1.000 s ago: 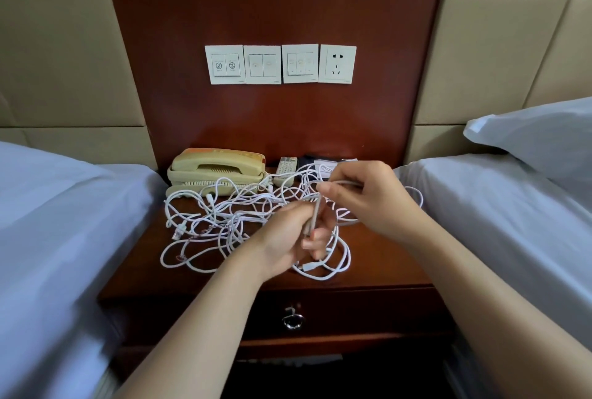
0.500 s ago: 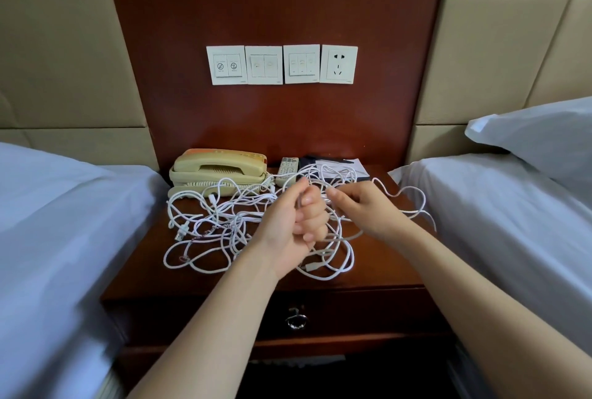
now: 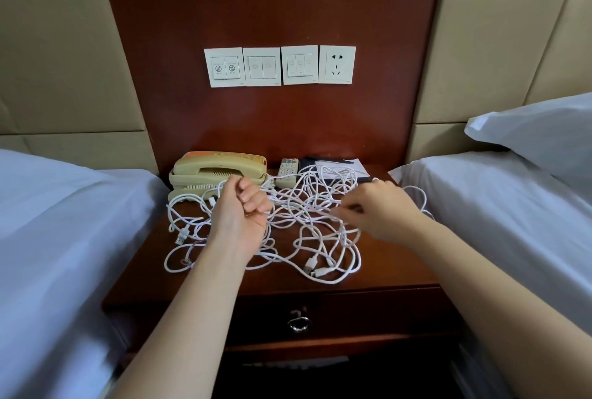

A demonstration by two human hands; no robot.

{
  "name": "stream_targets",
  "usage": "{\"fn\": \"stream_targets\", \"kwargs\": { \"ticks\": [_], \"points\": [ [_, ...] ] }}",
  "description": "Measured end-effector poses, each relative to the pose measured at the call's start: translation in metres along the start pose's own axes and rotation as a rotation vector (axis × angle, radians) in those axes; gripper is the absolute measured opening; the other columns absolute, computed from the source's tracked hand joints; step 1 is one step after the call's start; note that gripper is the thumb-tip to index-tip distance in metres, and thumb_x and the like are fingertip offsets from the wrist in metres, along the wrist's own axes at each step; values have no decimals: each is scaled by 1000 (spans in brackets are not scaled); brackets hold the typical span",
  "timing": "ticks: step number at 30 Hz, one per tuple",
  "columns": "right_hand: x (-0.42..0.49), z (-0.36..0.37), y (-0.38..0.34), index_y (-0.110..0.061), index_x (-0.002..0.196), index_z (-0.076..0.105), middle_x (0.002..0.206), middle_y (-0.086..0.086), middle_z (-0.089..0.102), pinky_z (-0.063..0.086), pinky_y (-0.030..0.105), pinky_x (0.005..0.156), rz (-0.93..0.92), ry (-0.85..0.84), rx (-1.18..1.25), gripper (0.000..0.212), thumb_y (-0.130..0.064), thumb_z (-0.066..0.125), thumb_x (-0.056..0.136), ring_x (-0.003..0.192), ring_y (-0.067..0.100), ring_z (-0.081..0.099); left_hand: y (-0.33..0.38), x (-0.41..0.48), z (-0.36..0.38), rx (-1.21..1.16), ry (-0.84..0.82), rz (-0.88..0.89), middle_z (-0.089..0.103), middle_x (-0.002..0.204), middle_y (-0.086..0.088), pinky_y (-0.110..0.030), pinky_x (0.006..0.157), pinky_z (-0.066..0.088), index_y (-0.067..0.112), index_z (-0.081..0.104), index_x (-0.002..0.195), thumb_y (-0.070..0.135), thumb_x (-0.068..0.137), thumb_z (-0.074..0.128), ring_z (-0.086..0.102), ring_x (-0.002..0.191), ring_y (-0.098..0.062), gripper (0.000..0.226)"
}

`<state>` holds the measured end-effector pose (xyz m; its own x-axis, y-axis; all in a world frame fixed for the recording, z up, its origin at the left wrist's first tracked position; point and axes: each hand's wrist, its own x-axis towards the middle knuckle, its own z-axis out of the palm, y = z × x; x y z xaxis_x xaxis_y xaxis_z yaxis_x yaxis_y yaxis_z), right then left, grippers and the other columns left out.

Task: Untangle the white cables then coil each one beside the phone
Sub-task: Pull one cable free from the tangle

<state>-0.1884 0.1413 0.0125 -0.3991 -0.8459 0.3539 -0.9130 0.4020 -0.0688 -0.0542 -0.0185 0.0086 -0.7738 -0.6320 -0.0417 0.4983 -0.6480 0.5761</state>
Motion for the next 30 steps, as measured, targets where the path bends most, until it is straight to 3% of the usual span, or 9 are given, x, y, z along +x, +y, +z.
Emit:
{"fn": "stream_targets", "kwargs": {
  "ticks": [4, 6, 10, 12, 15, 18, 22, 26, 30],
  "points": [
    [-10, -7, -34, -18, 66, 54, 63, -2, 54, 39, 27, 59, -102, -109, -178, 42, -49, 47, 94, 61, 21, 49, -1, 3, -2, 13, 49, 24, 29, 42, 9, -16, 35, 27, 18, 37, 63, 34, 104, 28, 26, 32, -4, 45],
    [-15, -9, -49, -19, 77, 61, 74, 0, 62, 36, 27, 61, -153, -150, -193, 39, -49, 45, 94, 72, 25, 55, -5, 5, -2, 84, 84, 40, 30, 41, 9, -16, 35, 27, 17, 38, 63, 36, 104, 28, 26, 32, -5, 46],
    [-21, -21, -65, -23, 94, 65, 90, -2, 67, 37, 29, 66, -240, -215, -61, 29, -43, 44, 96, 86, 22, 58, -20, 9, -4, 474, 115, 153, 36, 37, 8, -22, 42, 31, 13, 41, 66, 33, 104, 27, 31, 33, -7, 45],
    [-21, -26, -64, -23, 93, 64, 82, -4, 65, 43, 32, 69, -255, -183, 9, 27, -39, 43, 97, 79, 21, 57, -28, 7, -5, 705, 69, 207, 44, 40, 6, -25, 48, 35, 11, 46, 67, 32, 104, 29, 40, 36, -9, 46],
    [-19, -27, -55, -29, 71, 51, 56, -8, 49, 38, 32, 55, -279, 0, 128, 25, -35, 50, 95, 55, 14, 45, -35, 1, -1, 884, -55, 173, 48, 48, -1, -18, 41, 36, 9, 48, 65, 28, 104, 28, 44, 36, -8, 48],
    [-17, -25, -43, -23, 69, 59, 55, -5, 54, 40, 36, 53, -207, 163, 259, 25, -32, 54, 92, 52, 14, 47, -42, -7, 6, 1045, -167, 78, 51, 43, 0, -21, 45, 37, 10, 51, 61, 33, 103, 26, 46, 39, -11, 54],
    [-14, -21, -32, -25, 65, 56, 49, -9, 45, 32, 24, 51, -102, 277, 407, 26, -28, 61, 91, 51, 10, 43, -51, -21, 18, 968, -296, -92, 37, 40, 4, -17, 38, 31, 10, 44, 59, 34, 103, 28, 35, 34, -10, 52],
    [-13, -15, -21, -7, 69, 62, 52, -2, 40, 24, 20, 47, -10, 288, 612, 27, -25, 63, 89, 49, 8, 30, -51, -32, 26, 743, -412, -287, 25, 41, 6, -17, 35, 23, 13, 36, 56, 48, 100, 23, 22, 33, -6, 58],
    [-8, -6, -12, -13, 58, 48, 52, -5, 30, 21, 18, 46, 18, 231, 815, 38, -32, 58, 89, 49, 5, 23, -46, -37, 26, 589, -530, -401, 21, 41, 9, -15, 35, 20, 15, 35, 55, 51, 98, 24, 19, 33, -3, 57]
  ]
}}
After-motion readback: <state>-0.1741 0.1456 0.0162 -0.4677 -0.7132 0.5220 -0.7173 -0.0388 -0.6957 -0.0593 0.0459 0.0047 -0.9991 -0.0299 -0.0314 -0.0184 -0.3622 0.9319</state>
